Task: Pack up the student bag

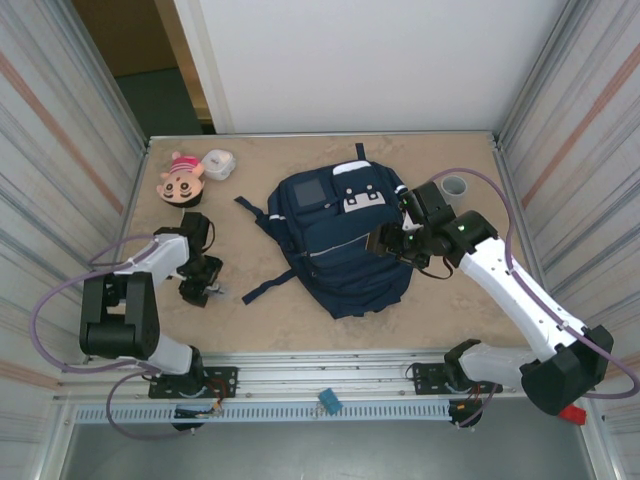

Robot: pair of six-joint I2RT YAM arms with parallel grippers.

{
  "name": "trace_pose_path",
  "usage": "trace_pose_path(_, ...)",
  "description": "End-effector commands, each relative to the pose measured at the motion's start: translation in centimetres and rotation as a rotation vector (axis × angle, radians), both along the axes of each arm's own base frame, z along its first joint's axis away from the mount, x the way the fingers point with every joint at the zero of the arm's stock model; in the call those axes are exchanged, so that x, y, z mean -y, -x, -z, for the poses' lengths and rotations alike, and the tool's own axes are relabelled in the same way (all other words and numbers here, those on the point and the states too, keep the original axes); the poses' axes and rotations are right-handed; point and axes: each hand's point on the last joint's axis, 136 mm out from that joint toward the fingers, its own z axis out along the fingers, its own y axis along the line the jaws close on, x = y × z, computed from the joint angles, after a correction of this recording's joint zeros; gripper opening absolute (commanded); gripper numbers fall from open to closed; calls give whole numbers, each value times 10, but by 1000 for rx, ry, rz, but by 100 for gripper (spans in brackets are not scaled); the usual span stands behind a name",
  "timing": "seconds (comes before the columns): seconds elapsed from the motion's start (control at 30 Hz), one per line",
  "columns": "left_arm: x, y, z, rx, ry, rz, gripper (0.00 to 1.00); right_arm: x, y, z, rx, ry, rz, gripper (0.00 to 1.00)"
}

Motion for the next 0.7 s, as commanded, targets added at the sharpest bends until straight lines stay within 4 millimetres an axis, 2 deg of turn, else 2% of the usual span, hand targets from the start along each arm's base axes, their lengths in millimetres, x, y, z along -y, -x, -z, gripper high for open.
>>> trace_pose_path(0.0, -3, 7, 3, -26, 0, -40, 64, 0, 4, -6, 41, -3, -22, 69)
trace_pose_path(0.2, 4, 13, -7, 3, 41, -57, 57, -9, 4, -14, 85, -54, -54, 69)
trace_pose_path(0.33, 22, 16, -19, 60, 151, -82, 56, -28, 3, -23, 154, -143, -112, 68)
trace_pose_path(0.53, 51, 14, -55, 211, 242, -52, 54, -64, -1, -40, 286, -295, -212, 67)
trace_pose_path(0.6, 50, 15, -61, 242, 234, -36, 54, -73, 0, -40, 295, -302, -229, 67)
trace_pose_path(0.67, 38, 21, -60, 232, 185, -28, 56, -80, -1, -37, 287, -292, -246, 67)
